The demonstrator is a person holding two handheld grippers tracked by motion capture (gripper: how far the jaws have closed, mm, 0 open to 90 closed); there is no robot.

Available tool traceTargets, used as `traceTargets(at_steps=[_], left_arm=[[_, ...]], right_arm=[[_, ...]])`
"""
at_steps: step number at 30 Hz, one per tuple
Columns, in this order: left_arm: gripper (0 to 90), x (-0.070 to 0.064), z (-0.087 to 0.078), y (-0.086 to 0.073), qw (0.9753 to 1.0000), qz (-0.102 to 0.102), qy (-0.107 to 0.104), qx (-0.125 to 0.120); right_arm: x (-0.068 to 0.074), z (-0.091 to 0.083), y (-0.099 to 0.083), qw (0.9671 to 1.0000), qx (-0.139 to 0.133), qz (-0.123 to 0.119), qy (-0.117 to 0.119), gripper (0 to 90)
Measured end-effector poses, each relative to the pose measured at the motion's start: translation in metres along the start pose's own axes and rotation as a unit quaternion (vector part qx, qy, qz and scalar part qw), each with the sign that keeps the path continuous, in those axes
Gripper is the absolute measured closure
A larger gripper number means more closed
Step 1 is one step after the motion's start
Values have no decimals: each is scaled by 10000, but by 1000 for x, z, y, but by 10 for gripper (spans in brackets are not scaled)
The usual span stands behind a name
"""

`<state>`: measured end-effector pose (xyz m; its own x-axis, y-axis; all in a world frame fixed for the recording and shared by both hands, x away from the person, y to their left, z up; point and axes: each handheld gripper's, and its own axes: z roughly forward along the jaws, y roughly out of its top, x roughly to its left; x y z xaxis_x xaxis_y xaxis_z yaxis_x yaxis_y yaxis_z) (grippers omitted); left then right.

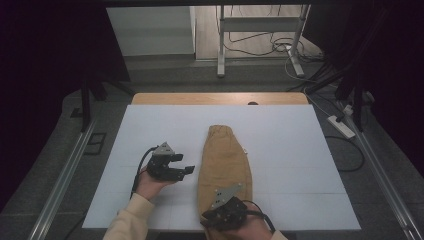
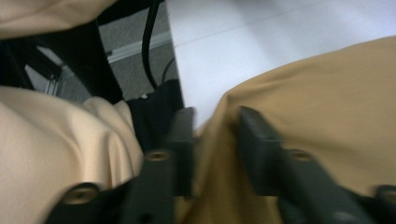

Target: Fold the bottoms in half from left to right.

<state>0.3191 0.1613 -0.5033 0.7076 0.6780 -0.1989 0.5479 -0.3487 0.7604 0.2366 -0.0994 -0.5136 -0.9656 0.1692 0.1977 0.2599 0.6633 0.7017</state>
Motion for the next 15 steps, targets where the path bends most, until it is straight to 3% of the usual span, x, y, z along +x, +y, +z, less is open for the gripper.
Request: traceTargets(at_steps=[3,7,15], left_arm=[[294,1,0,0,10000,6,-9,-16],[294,1,0,1,10000,23,-32,-18],[294,0,2,2,9999,71,-83,-11]], right_arm=[[-7,-13,1,9995,-262,153,-99,505],[-22,-30,-1,9967,-511,346,-529,463],[-51,-49,-9,9908,-584,571,-1083,443]])
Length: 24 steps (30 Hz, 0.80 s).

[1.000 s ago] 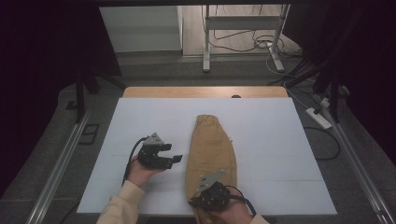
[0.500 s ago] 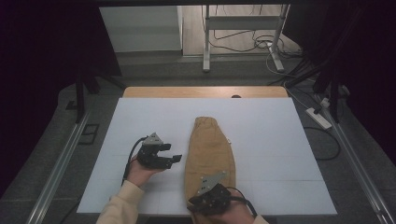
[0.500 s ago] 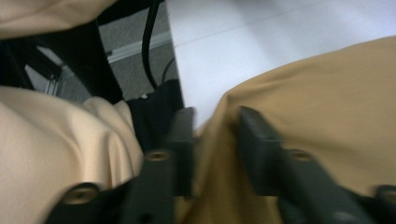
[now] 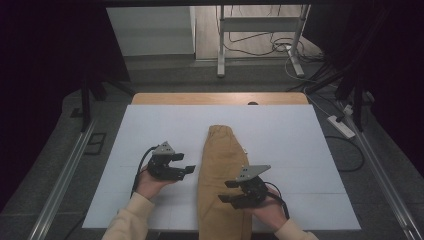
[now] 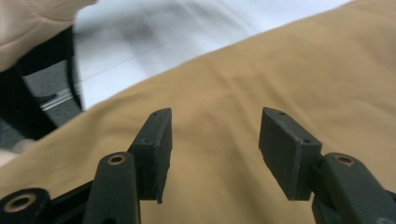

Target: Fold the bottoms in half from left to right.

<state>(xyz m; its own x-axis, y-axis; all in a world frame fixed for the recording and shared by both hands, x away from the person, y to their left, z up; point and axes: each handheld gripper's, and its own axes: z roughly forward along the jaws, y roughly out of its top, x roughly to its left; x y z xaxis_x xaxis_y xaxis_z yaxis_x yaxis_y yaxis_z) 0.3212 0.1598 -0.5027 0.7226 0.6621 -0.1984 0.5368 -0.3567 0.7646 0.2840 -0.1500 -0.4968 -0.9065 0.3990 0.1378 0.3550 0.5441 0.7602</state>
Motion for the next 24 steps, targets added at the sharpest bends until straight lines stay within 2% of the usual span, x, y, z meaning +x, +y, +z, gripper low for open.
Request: traceTargets(at_steps=[10,15,24], left_arm=[[293,-3,1,0,9999,86,-58,17],[293,-2,3,1,9999,51,-104,-7],[292,-4,2,3,10000,44,-76,-9]], right_arm=[[-26,-13,-2,9990,-125,78,-414,401],[-37,-20,-5,9984,-236,178,-491,382],[-51,-29,-14,9967,-255,339,-692,367]])
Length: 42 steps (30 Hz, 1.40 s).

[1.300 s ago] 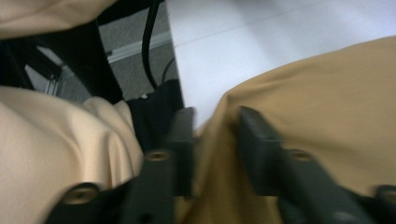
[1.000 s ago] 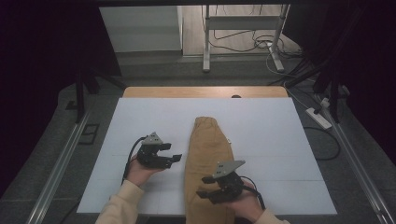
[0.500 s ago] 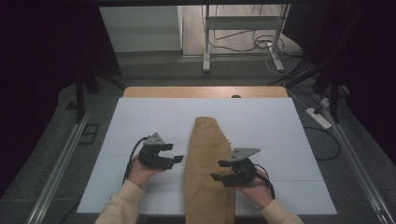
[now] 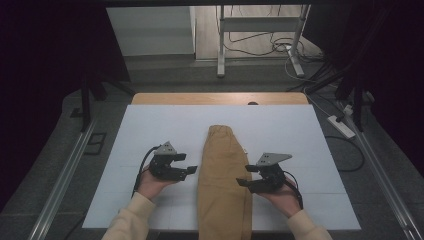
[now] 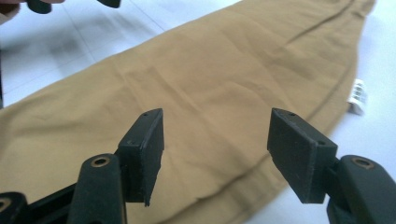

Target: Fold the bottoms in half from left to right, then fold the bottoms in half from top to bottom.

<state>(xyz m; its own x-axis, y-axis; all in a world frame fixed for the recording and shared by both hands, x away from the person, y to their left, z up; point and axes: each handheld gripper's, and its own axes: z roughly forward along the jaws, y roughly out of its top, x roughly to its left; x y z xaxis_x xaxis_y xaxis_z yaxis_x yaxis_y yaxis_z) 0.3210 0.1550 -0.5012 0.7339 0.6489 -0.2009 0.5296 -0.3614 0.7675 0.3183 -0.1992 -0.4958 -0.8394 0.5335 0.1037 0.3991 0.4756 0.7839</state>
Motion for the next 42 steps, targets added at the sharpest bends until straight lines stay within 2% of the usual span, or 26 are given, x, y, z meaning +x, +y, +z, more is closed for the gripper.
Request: traceTargets(at_steps=[8,19,35,42], left_arm=[[290,-1,0,0,10000,13,5,1],[290,0,2,1,10000,14,62,8],[289,2,18,15,9999,88,77,122],[282,10,27,24,9999,13,47,113]], right_arm=[[-13,-6,-3,9997,-68,169,-144,364],[-19,-7,-3,9995,-81,213,-237,363],[-32,4,5,9988,56,334,-363,355],[-43,16,13,9984,122,370,-405,353]])
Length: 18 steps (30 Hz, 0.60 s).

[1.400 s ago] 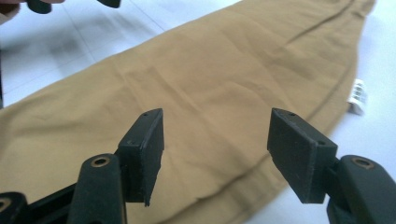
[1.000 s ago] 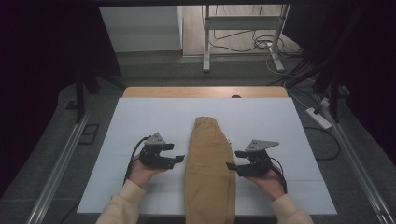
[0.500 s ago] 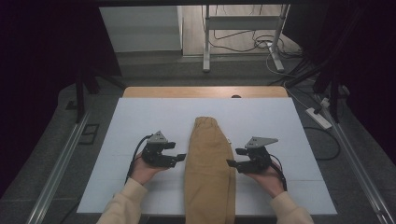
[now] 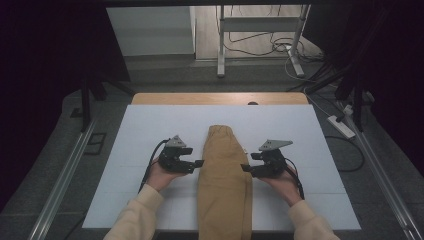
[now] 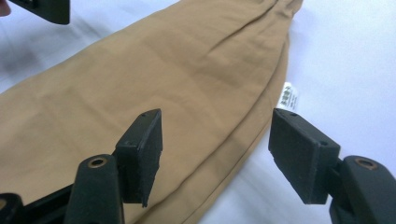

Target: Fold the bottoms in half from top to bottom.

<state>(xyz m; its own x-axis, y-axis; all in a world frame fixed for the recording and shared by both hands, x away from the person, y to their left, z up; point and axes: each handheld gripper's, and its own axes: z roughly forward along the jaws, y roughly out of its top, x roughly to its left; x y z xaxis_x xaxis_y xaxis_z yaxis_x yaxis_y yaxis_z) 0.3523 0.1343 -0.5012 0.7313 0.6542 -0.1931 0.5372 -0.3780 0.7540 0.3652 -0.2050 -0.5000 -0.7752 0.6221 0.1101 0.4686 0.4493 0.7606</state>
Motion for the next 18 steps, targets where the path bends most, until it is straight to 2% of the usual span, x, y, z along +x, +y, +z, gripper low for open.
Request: traceTargets(at_steps=[11,18], left_arm=[[280,11,12,15,10000,-61,30,50],[270,18,20,20,9998,-128,89,113]], right_arm=[[-9,15,19,9999,60,48,-65,344],[-19,23,23,9998,134,116,-119,344]])
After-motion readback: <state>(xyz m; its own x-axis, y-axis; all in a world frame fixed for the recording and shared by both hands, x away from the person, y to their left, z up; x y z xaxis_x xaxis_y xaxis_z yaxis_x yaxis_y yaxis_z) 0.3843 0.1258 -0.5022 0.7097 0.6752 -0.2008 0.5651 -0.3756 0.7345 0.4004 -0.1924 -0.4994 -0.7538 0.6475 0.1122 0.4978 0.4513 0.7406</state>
